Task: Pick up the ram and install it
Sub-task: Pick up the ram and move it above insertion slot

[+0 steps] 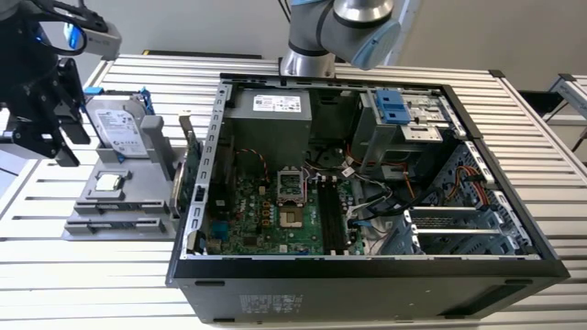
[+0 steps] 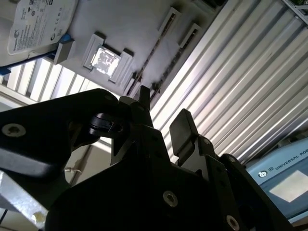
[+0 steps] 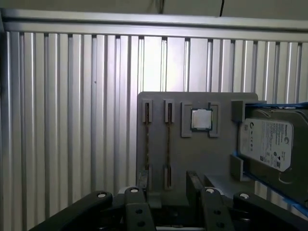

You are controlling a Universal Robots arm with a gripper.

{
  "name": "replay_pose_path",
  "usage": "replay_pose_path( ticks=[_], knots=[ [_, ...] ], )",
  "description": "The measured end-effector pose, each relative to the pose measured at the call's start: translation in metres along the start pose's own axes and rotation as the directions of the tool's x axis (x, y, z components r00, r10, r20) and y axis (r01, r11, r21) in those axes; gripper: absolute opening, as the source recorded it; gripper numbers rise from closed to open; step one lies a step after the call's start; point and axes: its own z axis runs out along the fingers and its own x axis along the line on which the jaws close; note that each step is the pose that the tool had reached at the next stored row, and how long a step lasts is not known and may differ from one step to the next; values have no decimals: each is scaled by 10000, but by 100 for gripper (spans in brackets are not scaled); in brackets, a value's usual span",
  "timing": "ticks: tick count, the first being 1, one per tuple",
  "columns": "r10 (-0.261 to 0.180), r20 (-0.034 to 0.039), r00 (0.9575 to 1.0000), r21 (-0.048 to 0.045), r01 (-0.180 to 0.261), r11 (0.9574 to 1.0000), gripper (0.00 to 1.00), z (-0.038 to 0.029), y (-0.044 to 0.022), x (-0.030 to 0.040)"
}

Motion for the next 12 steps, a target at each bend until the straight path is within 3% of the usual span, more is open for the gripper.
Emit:
replay_pose_path(
  ticks=[12],
  knots=[
    [-74,-4,10000,-2,74,10000,100,118,-2,4]
  ],
)
